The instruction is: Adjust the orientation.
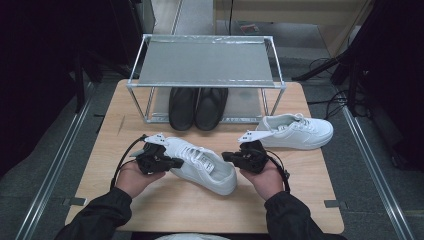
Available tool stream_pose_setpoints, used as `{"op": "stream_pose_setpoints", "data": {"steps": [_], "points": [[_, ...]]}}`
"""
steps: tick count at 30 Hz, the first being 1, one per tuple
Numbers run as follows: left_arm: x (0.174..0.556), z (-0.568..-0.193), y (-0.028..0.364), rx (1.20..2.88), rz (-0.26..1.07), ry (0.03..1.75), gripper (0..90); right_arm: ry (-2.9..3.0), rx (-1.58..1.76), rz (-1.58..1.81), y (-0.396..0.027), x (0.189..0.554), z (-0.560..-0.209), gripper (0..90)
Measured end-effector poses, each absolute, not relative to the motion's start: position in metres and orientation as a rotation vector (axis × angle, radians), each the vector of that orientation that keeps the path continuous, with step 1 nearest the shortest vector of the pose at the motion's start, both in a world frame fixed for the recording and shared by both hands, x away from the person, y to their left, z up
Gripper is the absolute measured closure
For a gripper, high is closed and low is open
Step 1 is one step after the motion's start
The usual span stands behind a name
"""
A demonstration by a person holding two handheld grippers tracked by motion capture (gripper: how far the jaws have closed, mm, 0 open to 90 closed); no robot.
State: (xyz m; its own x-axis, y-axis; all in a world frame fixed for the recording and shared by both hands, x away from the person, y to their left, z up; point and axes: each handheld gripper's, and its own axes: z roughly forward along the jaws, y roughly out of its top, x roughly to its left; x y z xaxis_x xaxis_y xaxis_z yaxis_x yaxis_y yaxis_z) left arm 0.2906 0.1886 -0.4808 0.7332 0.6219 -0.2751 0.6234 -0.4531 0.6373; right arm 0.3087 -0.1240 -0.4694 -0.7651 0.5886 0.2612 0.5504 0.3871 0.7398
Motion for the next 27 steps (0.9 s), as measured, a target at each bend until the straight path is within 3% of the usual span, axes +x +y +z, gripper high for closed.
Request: {"op": "stream_pose_setpoints", "data": {"steps": [13, 27], "points": [[0.288, -0.498, 0.189, 2.206, -0.016, 0.986, 90.0, 2.619, 1.03, 1.26, -0.106, 0.327, -0.481, 90.0], [0.294, -0.498, 0.196, 2.19, -0.026, 1.015, 88.6, 2.668, 1.014, 1.257, -0.101, 0.313, -0.481, 90.0]]}}
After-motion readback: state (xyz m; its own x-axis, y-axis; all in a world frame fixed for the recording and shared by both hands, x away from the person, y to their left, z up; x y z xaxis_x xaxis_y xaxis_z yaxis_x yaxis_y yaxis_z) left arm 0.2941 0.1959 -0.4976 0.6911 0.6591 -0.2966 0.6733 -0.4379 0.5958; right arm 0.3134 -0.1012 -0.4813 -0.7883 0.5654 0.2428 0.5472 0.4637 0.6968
